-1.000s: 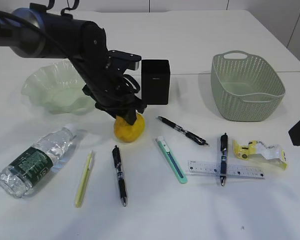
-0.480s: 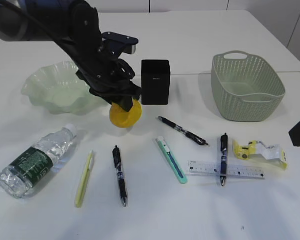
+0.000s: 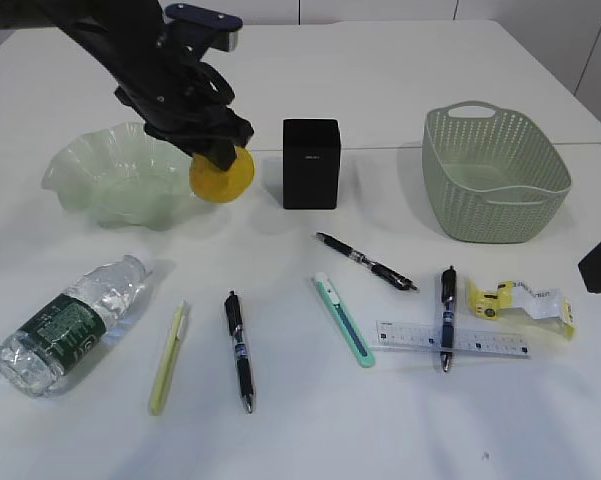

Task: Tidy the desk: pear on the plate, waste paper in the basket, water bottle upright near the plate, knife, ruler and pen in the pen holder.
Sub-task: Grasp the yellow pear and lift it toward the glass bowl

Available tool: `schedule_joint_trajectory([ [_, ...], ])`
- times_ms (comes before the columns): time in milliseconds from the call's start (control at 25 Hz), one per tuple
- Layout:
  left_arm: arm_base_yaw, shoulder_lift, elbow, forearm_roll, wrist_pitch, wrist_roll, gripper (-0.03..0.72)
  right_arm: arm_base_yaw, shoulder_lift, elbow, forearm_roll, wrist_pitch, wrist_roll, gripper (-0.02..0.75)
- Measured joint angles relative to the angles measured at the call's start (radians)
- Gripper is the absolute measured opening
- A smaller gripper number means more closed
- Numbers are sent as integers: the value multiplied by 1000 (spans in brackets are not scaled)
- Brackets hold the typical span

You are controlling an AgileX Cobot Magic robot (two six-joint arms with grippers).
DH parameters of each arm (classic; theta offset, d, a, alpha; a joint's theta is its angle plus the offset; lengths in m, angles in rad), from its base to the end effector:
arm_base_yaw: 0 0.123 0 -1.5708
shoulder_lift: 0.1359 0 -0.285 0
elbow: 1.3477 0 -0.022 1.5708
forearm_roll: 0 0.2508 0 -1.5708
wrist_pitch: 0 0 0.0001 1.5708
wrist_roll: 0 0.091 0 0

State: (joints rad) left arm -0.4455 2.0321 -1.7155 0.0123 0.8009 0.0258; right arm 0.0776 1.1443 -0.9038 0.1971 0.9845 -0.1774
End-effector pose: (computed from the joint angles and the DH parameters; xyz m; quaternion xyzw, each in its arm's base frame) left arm 0.4121 -0.1959 0.2450 0.2279 0.9364 -0.0503 0.2622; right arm 0.2061 0.0309 0.2983 -0.0883 0.9686 0.0810 0.2181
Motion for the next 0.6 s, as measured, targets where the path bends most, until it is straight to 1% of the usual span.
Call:
schedule_joint_trajectory([
  [200, 75, 0, -62, 2, 0, 0, 278, 0, 0, 0, 0, 6, 0, 539],
  [440, 182, 0, -76, 10, -21, 0, 278, 0, 0, 0, 0, 15, 0, 539],
  [600, 225, 13, -84, 11, -33, 0, 278, 0, 0, 0, 0, 17, 0, 539],
])
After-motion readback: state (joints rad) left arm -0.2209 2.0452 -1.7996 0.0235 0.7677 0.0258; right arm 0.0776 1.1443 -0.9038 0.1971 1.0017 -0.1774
